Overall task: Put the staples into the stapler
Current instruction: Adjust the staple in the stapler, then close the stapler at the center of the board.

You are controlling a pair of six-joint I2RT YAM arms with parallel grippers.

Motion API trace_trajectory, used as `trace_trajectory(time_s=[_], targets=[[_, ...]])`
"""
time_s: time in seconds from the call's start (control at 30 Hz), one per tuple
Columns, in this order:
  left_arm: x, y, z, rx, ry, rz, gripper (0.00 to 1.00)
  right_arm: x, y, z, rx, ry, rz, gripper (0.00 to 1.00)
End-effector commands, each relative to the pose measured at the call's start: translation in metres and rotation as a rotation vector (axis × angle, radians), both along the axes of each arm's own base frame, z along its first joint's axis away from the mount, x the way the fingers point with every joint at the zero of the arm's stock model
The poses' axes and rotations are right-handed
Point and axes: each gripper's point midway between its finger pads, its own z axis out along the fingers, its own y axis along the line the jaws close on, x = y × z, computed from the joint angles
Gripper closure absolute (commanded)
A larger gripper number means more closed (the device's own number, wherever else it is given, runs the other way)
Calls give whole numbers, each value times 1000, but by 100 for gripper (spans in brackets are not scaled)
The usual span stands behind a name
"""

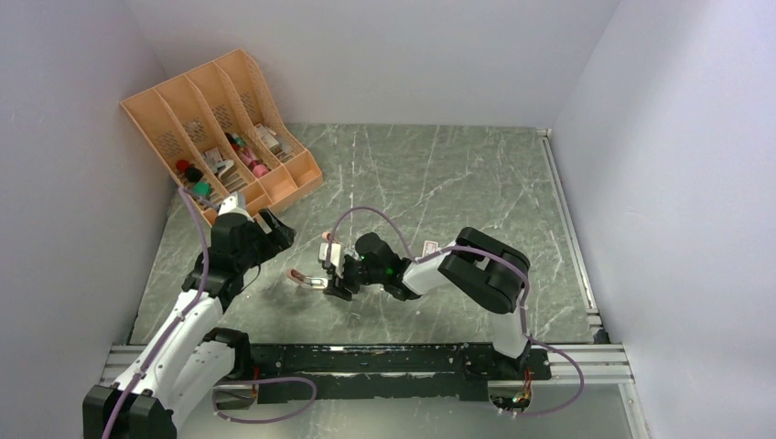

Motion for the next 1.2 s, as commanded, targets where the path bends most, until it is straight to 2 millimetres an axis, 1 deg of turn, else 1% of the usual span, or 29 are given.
trace_trajectory(time_s=[0.0, 0.33, 0.53, 0.57, 0.6, 0.63, 0.73, 0.83, 0.97, 1.03, 1.17], targets=[[-5, -9, -2, -76, 6, -13, 16, -3, -1, -18, -37, 14, 35, 45], [-12, -17, -20, -142, 59, -14, 16, -3, -2, -28, -67, 21, 35, 56], [-15, -23, -24, -180, 85, -29, 18, 3, -2, -27, -77, 12, 13, 68], [-16, -25, -24, -191, 87, -33, 19, 4, -3, -33, -89, 17, 9, 69], [-18, -26, -26, -200, 100, -33, 19, 3, -5, -39, -101, 23, 5, 69], [-20, -27, -26, -209, 109, -31, 20, 4, -6, -40, -105, 23, -1, 70], [-24, -31, -25, -244, 112, -38, 23, 6, -7, -40, -110, 23, -9, 71], [-28, -36, -26, -269, 124, -58, 31, 6, -7, -41, -113, 24, -10, 71], [-34, -30, -35, -220, 180, -49, 32, 7, -7, -40, -116, 21, -11, 72], [-35, -28, -34, -205, 188, -46, 31, 7, -7, -41, -118, 21, -9, 72], [-41, -31, -34, -207, 211, -75, 34, 7, -7, -41, -121, 25, -13, 72]])
